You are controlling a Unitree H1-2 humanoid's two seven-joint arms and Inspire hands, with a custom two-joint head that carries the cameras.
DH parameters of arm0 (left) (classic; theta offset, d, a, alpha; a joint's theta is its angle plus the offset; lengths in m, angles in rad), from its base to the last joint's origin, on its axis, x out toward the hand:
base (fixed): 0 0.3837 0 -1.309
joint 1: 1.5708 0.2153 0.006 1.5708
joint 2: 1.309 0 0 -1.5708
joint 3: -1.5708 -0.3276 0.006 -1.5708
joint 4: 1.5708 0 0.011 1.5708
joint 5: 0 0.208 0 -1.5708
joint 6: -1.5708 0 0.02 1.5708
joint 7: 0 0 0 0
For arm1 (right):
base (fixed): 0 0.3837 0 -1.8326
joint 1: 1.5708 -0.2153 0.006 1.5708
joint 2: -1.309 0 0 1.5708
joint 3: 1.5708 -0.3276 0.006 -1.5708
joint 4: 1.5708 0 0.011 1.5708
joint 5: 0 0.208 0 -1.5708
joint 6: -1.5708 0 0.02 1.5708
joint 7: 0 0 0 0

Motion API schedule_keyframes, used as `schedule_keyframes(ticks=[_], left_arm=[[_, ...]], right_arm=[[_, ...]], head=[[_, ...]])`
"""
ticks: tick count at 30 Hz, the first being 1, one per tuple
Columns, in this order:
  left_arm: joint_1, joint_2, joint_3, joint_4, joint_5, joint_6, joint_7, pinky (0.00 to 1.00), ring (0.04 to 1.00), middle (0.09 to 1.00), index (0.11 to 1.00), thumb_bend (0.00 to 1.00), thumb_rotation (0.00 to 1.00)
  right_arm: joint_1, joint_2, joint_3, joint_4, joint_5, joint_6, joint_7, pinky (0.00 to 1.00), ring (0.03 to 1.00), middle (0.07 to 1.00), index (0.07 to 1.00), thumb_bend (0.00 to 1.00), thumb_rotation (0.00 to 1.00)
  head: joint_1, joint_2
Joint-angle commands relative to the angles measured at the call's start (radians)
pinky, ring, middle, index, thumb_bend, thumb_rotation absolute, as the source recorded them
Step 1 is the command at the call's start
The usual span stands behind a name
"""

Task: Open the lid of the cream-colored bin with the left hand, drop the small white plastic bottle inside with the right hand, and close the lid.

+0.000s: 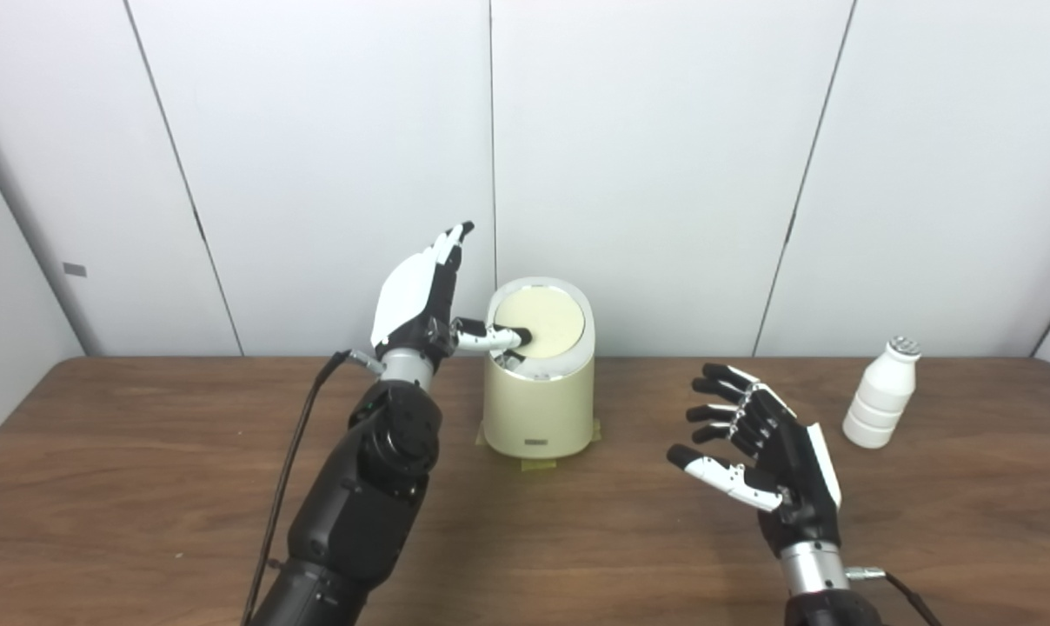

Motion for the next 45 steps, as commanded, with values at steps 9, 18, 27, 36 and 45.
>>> schedule_keyframes(ticks=[9, 18, 27, 36, 45], left_arm=[[-0.095, -0.002, -0.042, 0.025, 0.031, -0.013, 0.042, 1.0, 1.0, 1.0, 1.0, 0.87, 0.14], [-0.118, 0.054, -0.18, 0.001, 0.209, 0.123, -0.033, 0.94, 1.0, 1.0, 1.0, 0.94, 0.09], [-0.137, 0.128, -0.328, -0.048, 0.429, 0.212, -0.196, 0.99, 1.0, 1.0, 1.0, 0.97, 0.08], [-0.126, 0.158, -0.358, -0.081, 0.576, 0.21, -0.333, 0.99, 1.0, 1.0, 1.0, 1.0, 0.04], [-0.042, 0.071, -0.127, -0.166, 0.361, 0.062, -0.012, 0.81, 0.968, 1.0, 1.0, 0.84, 0.25]], right_arm=[[-0.033, 0.008, -0.004, -0.038, -0.002, -0.011, -0.009, 0.48, 0.603, 0.715, 0.727, 0.68, 0.19], [-0.031, 0.011, 0.0, -0.059, -0.003, 0.002, -0.008, 0.48, 0.598, 0.713, 0.724, 0.66, 0.18], [-0.031, 0.01, -0.006, -0.061, 0.002, 0.006, -0.01, 0.48, 0.596, 0.712, 0.719, 0.66, 0.16], [-0.036, 0.006, -0.007, -0.043, 0.015, -0.005, -0.007, 0.47, 0.599, 0.714, 0.719, 0.68, 0.17], [-0.038, 0.003, -0.006, -0.035, 0.01, -0.014, -0.009, 0.47, 0.6, 0.711, 0.718, 0.68, 0.19]], head=[[-0.004, 0.006], [-0.004, 0.013], [0.007, 0.019], [0.011, 0.017], [0.016, 0.015]])
